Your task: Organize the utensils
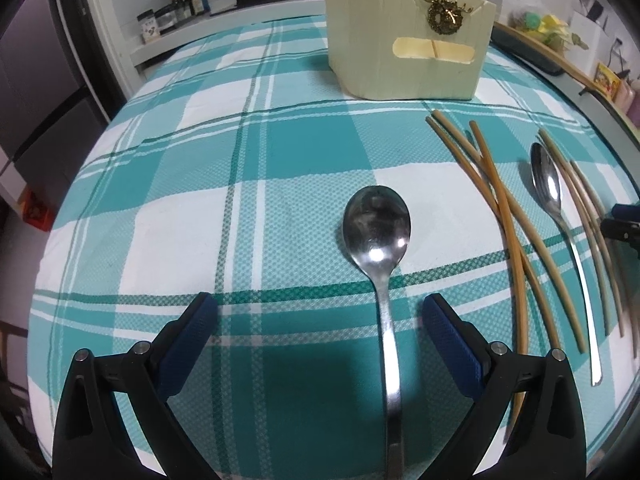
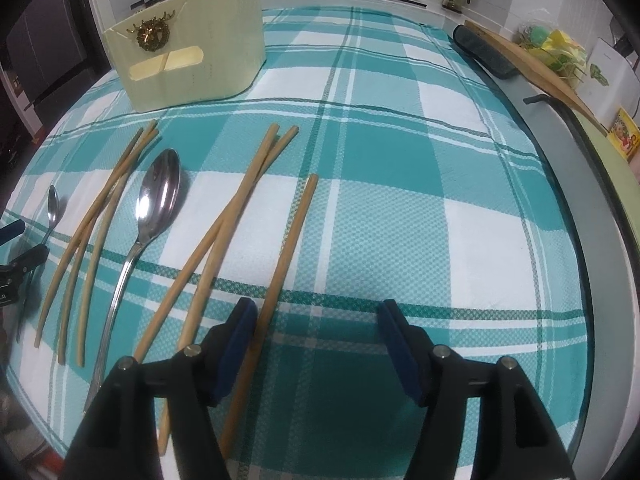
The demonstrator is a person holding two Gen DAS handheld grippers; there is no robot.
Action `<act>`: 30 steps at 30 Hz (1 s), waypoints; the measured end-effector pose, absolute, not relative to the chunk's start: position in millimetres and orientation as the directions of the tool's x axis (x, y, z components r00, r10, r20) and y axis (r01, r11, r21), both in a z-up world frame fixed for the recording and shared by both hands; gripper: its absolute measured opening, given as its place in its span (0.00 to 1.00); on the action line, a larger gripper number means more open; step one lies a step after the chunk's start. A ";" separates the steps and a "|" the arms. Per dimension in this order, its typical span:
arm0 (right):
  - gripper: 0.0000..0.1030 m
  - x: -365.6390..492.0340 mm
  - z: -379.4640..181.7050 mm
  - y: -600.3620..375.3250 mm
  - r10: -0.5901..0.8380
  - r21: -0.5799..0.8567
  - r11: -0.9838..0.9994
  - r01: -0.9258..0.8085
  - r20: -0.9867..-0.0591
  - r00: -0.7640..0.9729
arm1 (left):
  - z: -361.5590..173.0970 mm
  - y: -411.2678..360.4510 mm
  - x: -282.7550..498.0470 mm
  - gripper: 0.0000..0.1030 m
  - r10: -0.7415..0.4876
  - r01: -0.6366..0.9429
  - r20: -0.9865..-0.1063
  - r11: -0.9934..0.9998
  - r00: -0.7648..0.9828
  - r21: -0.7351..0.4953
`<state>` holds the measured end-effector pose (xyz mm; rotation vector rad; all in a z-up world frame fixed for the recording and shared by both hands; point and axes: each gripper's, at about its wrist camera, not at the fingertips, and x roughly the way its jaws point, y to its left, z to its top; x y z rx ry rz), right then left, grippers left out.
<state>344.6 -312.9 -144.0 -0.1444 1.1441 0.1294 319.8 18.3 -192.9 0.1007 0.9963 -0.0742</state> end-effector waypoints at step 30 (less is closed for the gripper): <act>0.06 360.8 -56.7 -313.4 0.255 0.187 0.966 -0.178 -0.797 0.547 | -94.4 17.7 301.0 0.35 -0.176 0.165 -0.706 0.983 0.686 -0.084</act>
